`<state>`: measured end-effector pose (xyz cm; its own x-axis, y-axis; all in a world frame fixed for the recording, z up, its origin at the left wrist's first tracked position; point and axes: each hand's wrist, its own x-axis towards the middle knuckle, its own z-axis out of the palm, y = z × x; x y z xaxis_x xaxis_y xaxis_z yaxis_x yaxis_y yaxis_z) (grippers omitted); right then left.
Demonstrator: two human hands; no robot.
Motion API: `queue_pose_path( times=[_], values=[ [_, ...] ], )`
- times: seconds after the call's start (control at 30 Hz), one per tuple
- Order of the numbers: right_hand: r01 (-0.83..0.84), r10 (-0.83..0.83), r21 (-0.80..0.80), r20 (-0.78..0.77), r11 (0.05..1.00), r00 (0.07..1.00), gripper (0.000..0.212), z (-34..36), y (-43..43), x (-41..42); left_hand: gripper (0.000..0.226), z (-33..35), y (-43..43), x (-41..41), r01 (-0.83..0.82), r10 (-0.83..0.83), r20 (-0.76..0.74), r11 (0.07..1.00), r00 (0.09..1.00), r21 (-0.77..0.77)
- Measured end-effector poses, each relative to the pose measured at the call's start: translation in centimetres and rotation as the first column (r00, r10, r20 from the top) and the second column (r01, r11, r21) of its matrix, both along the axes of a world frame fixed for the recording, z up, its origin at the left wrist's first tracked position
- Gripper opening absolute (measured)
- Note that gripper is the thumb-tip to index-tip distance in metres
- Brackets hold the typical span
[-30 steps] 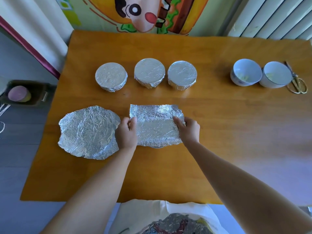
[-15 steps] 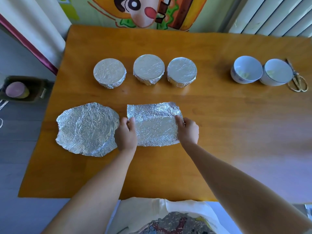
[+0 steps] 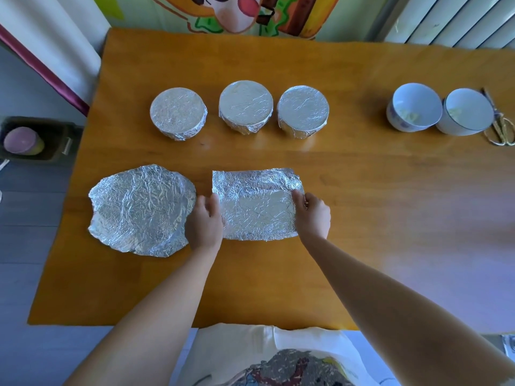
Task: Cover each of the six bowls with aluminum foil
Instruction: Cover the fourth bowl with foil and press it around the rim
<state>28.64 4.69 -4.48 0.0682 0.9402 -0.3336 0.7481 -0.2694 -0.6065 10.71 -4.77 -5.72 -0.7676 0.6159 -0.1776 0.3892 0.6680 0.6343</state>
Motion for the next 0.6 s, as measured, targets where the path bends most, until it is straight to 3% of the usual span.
queue_pose_path(
  times=[0.1,0.17,0.23,0.3,0.37,0.43,0.6],
  values=[
    [-0.032,0.032,0.019,0.014,0.999,0.999,0.054,0.0,0.2,0.1,0.030,0.8,-0.1,-0.7,-0.078,0.082,-0.079,0.996,0.994,0.049],
    [-0.033,0.033,0.025,0.013,0.999,0.999,0.053,-0.1,0.2,0.0,0.035,1.3,0.2,-0.7,-0.022,0.054,-0.250,0.991,0.967,0.130],
    [-0.029,0.029,0.022,0.008,0.999,1.000,0.053,-0.1,0.2,-0.1,0.035,1.9,1.0,-0.2,0.205,-0.103,-0.435,0.959,0.895,0.194],
    [-0.035,0.035,0.019,0.003,0.999,0.999,0.053,-0.2,0.1,-0.3,0.034,2.2,1.9,0.9,0.505,-0.364,-0.511,0.847,0.778,0.165],
    [-0.032,0.032,0.019,-0.002,0.999,0.999,0.053,-0.2,0.1,-0.4,0.044,2.0,2.7,2.0,0.706,-0.600,-0.493,0.707,0.630,0.043],
    [-0.025,0.025,0.024,-0.004,0.999,1.000,0.054,-0.2,0.2,-0.3,0.067,1.2,3.0,2.9,0.768,-0.735,-0.438,0.625,0.518,-0.139],
    [-0.020,0.020,0.000,-0.008,1.000,1.000,0.055,-0.4,0.4,0.1,0.112,-0.3,3.0,2.5,0.738,-0.832,-0.245,0.554,0.497,-0.385]
  ],
)
